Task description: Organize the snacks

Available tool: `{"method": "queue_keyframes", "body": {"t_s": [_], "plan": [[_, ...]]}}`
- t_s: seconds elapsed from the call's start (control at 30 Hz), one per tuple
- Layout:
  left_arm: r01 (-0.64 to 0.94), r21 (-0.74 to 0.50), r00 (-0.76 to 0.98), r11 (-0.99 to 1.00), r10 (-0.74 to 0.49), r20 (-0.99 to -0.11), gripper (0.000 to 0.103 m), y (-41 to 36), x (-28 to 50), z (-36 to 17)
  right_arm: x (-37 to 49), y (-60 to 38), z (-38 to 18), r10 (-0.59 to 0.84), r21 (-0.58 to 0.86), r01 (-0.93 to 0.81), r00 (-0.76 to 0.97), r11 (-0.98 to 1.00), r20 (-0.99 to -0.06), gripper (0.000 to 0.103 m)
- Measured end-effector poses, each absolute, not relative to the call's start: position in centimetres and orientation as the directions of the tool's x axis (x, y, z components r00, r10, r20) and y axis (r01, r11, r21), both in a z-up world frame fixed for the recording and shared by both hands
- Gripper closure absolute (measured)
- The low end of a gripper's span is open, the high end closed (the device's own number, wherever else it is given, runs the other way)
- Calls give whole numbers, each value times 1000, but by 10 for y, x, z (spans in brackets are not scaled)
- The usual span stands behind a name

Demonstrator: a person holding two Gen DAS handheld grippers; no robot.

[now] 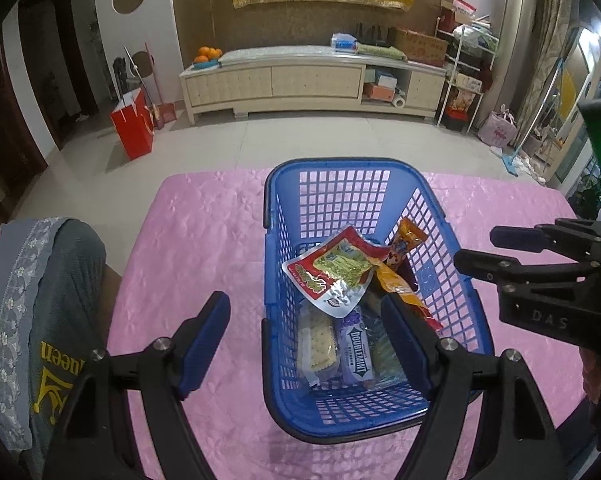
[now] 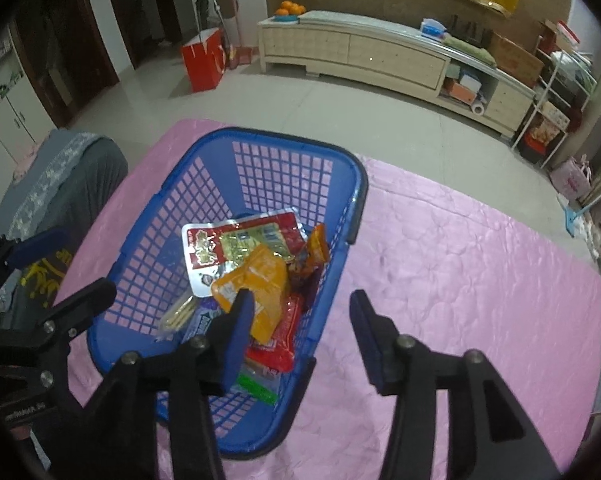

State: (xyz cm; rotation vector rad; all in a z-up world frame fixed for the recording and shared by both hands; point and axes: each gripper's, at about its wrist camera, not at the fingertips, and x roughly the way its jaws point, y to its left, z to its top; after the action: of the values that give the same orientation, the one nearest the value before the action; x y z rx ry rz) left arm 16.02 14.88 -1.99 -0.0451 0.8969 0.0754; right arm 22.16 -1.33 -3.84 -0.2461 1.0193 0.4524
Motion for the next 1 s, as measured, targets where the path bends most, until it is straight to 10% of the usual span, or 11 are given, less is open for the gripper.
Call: {"method": "queue_keyframes", "body": {"t_s": [0.53,0.67,1.0], "plan": [[-108,-72,788,991,41,-614,20,110,70,0,145,-72,-14,330,79,-425,558,902,-762,21],[-108,-78,849,991,52,-525,0,95,33,14,106,-91,2,320,30,-402,681,915,-659,8],[-140,9,904,990,131,-406,0,61,-24,45,25,-119,41,231,-75,-289,875,954,-426,0]]}}
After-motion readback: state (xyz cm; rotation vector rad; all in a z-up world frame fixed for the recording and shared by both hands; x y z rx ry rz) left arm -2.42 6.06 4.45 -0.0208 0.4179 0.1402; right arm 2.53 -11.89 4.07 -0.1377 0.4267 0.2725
